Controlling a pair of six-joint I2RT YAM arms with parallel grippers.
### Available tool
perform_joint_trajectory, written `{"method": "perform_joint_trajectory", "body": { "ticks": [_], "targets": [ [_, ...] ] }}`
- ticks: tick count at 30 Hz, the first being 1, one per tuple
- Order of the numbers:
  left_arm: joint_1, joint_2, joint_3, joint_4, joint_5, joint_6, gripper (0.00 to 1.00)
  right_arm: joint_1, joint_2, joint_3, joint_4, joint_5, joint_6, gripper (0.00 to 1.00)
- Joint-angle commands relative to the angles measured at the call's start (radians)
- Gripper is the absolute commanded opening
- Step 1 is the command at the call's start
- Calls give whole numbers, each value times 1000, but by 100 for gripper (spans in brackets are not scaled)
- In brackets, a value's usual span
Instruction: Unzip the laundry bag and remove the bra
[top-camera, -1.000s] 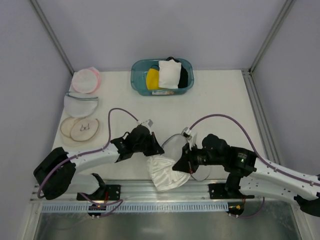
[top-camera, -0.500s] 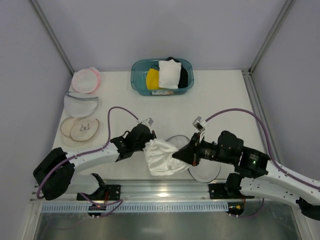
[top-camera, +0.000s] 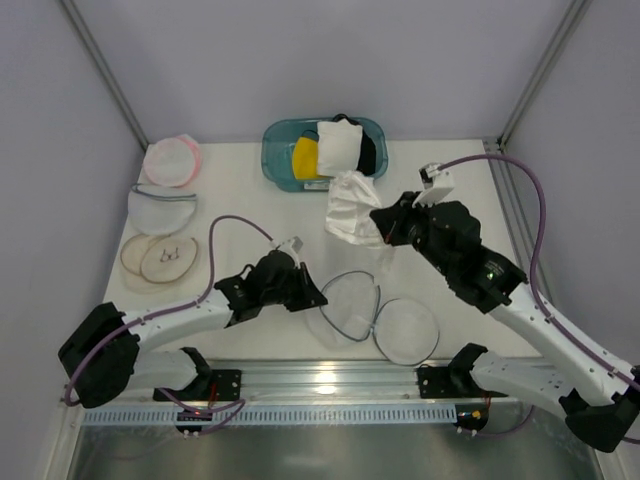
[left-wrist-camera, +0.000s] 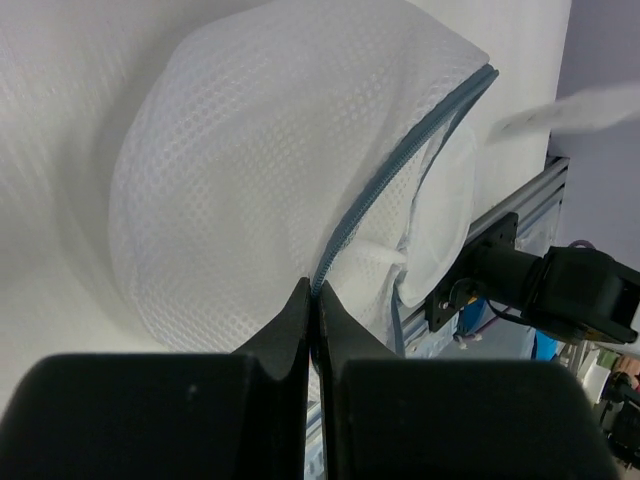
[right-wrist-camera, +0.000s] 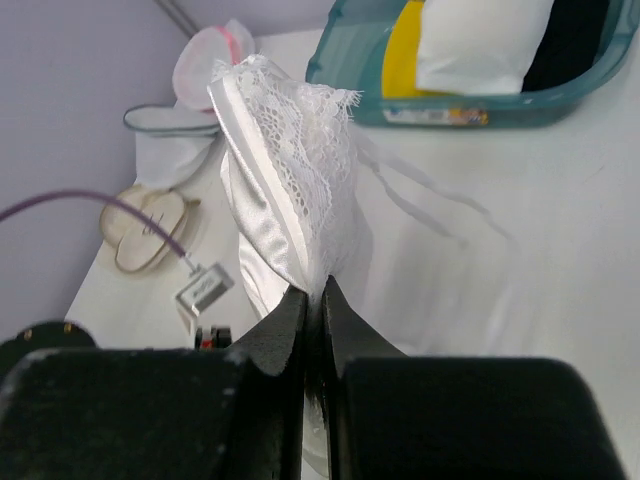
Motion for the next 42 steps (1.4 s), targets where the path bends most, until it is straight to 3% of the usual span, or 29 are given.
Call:
{"method": "perform_joint_trajectory", "body": {
  "ticks": [1,10,16,26,36,42],
  "targets": [
    [0,-38,-23,10,4,-6,0,-95,91,113,124,-8,-57,4],
    [0,-65,-40,16,26,-13,0,-313,523,462,167,-199,-94,4],
    [0,-102,-46,-1,27,-11,0,-373,867,807,167,-338,-140,4],
    [0,-159,-49,-41,24,-10,0,-450,1233,1147,294,-553,-109,4],
    [0,-193,-91,-41,27,-36,0,-537,1495,1368,423,-512,-59,4],
    [0,-187,-91,-46,21,-37,0,-557,1552,1423,354,-327,-89,4]
  ]
}}
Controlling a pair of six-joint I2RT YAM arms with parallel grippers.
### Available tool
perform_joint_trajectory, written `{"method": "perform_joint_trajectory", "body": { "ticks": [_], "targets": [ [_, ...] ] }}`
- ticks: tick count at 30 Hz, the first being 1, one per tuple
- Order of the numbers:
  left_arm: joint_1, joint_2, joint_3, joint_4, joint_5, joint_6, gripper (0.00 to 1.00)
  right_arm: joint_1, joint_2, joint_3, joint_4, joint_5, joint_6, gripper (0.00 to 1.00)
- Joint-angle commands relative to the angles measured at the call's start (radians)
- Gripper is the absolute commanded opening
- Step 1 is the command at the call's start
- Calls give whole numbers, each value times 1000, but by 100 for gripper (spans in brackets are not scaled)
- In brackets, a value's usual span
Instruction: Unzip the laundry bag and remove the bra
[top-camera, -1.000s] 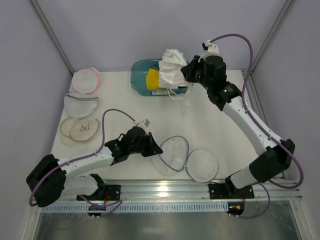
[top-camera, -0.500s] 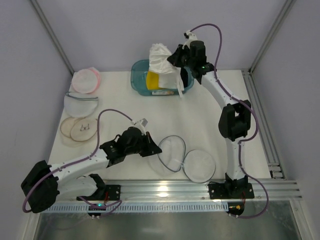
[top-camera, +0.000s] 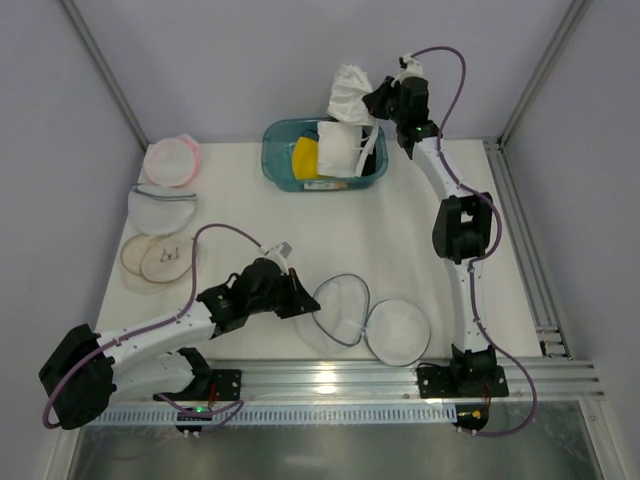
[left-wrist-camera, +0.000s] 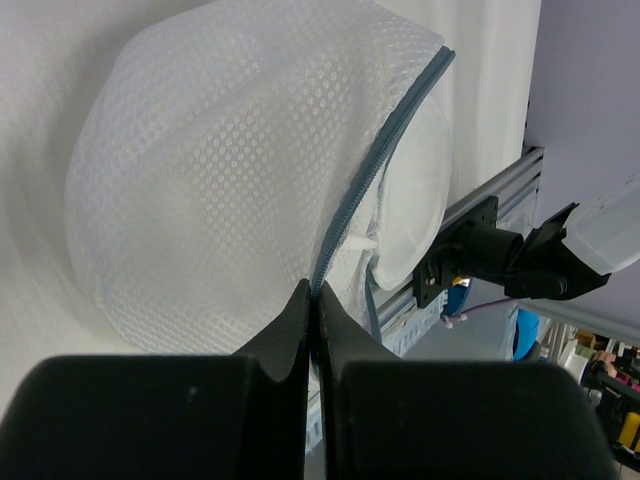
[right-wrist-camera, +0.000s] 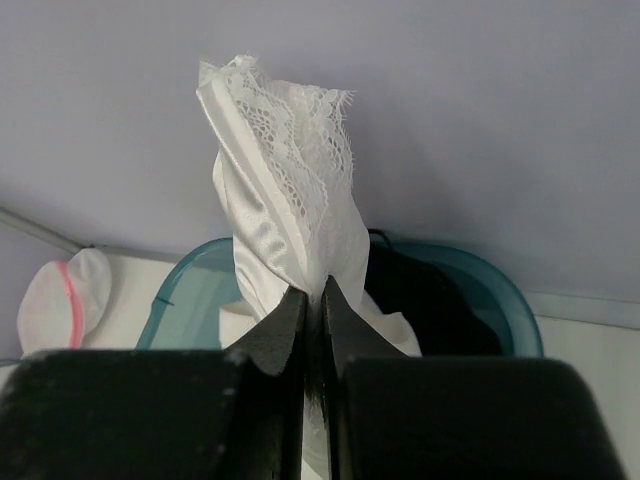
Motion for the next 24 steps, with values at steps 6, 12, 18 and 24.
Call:
{"method": "perform_joint_trajectory", "body": {
  "ticks": [6,12,18,24],
  "targets": [
    [0,6,-7,11,5,-6,0,-3,68,54,-96,136,-75,4],
    [0,12,-12,24,-1,-8,0,25,87,-20,-201,179,-120,4],
    [0,3,-14,29,-3,-9,0,46,149,51,-371,207,-160,3],
    [0,-31,-23,15,-12,-12,0,52,101,12,-399,195,-177,56]
  ]
}}
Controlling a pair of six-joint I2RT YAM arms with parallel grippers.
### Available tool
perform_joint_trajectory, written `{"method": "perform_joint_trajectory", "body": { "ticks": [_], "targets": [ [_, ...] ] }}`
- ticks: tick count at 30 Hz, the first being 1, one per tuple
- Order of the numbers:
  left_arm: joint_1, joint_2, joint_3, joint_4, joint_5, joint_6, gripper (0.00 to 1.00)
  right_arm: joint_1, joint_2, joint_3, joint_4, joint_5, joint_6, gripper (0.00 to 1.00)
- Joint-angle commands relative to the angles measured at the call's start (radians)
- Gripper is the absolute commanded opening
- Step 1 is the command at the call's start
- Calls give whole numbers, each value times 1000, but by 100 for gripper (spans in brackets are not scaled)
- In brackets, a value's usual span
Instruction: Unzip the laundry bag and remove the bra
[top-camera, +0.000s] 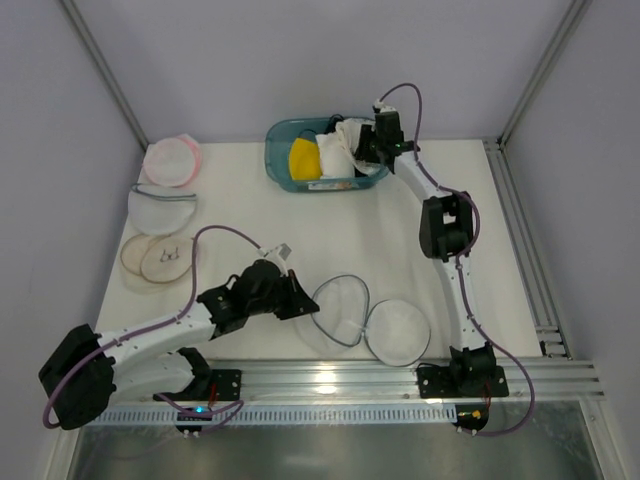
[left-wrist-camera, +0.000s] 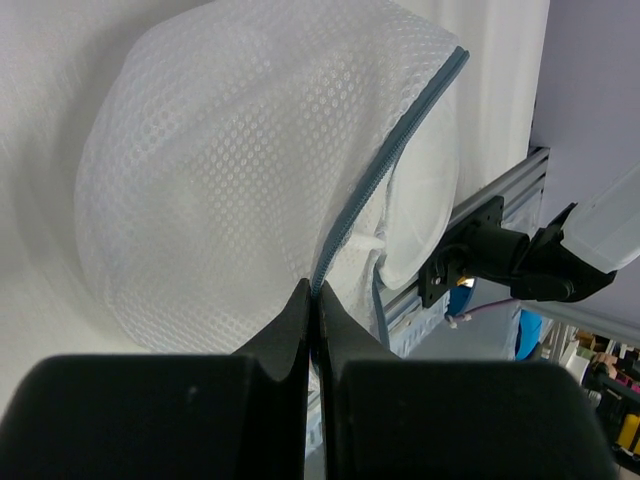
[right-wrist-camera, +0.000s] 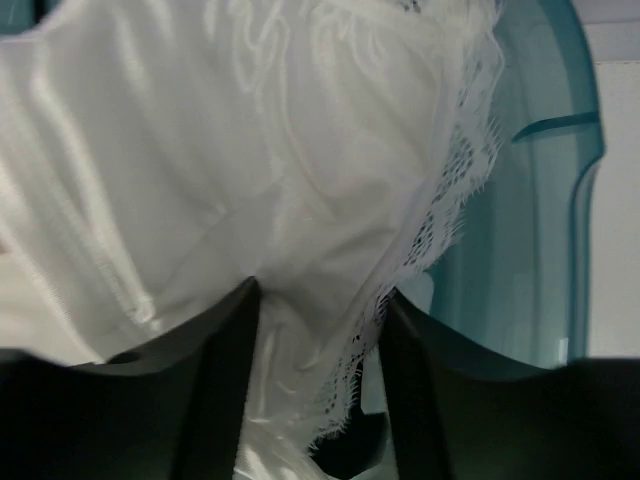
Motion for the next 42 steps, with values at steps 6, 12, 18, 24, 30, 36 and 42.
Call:
{"method": "perform_joint_trajectory", "body": {
  "ticks": [6,12,18,24,30,36,42],
  "targets": [
    [0,-72,-15,-15,-23,-11,0,7,-221,-134,69,-33,-28,79],
    [0,-89,-18,-27,-32,-11,0,7,-310,-143,95,-67,-42,85],
    [0,-101,-16,-43,-40,-7,0,13,-437,-246,142,-80,-42,85],
    [0,-123,-18,-47,-54,-4,0,44,-681,-515,50,282,19,90],
    [2,-100,-13,-32,-52,1,0,116,-1152,-1113,93,428,140,91],
    [2,-89,-55,29,-77,-30,0,264,-1551,-1516,33,451,237,91],
    [0,-103,-114,63,-181,-92,0,405,-1839,-1734,-131,410,380,90]
  ]
}}
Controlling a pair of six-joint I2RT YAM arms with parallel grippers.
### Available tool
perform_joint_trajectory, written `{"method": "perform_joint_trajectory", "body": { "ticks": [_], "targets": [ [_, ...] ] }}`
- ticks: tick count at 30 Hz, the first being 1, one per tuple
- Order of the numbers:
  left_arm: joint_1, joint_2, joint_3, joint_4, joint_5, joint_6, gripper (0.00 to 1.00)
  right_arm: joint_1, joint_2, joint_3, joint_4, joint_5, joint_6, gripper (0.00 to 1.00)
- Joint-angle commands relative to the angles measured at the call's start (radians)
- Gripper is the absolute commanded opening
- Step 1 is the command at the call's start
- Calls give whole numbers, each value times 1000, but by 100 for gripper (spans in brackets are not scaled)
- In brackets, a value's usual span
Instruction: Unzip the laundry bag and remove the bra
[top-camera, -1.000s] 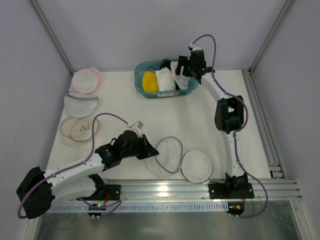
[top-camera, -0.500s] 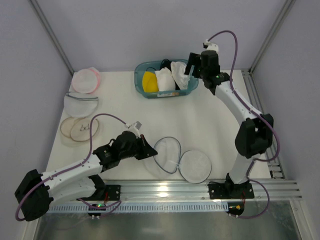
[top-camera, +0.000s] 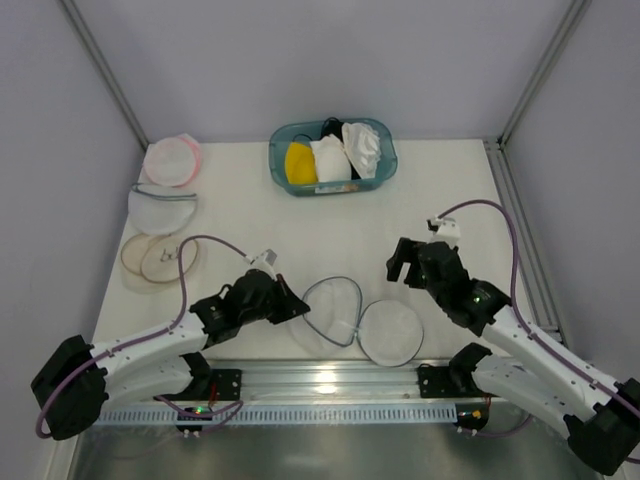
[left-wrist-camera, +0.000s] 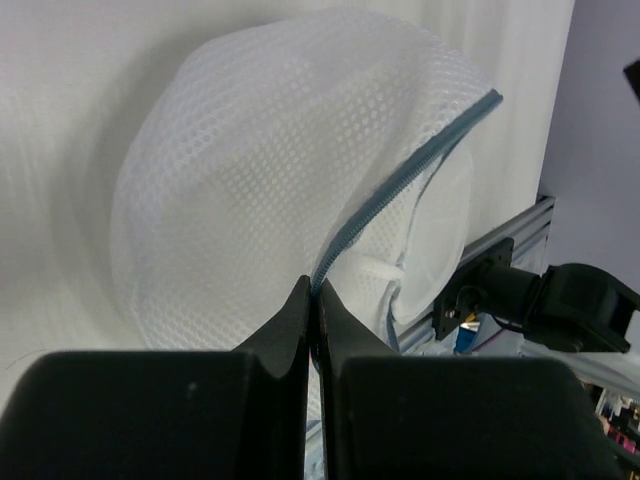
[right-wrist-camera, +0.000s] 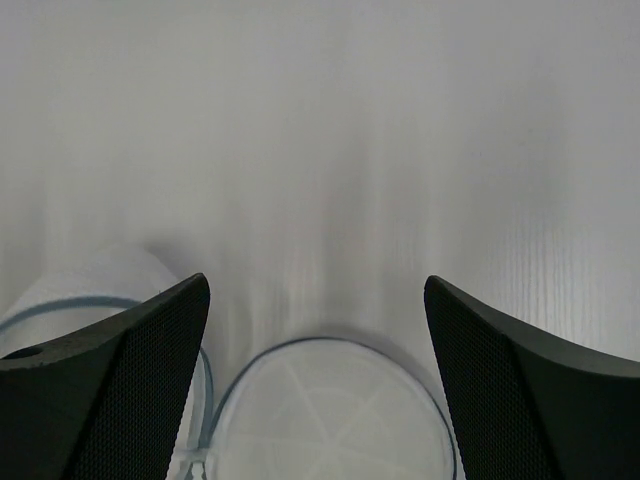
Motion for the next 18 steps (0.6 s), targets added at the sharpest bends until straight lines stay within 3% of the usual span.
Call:
{"method": "perform_joint_trajectory", "body": {
  "ticks": [1,2,5,6,9,12,18],
  "targets": [
    [0,-14,-32,80,-113,-47,0,75,-124,-64,-99,10,116,90],
    [0,-17,-38,94,-126,-48,0,94,-148,-94,-110,-17,122,90],
    [0,-18,-43,181,-150,-41,24,164,-223,-135,-157,-31,157,90],
    [0,-17,-41,207,-158,-38,45,174,-255,-144,-175,-34,159,91],
    [0,-14,-6,234,-163,-13,83,190,-302,-186,-212,-42,185,93],
    [0,-18,37,194,-172,4,97,191,-354,-195,-296,-10,235,94],
    [0,-161,28,125,-222,-13,100,200,-365,-160,-430,45,396,94]
  ]
}}
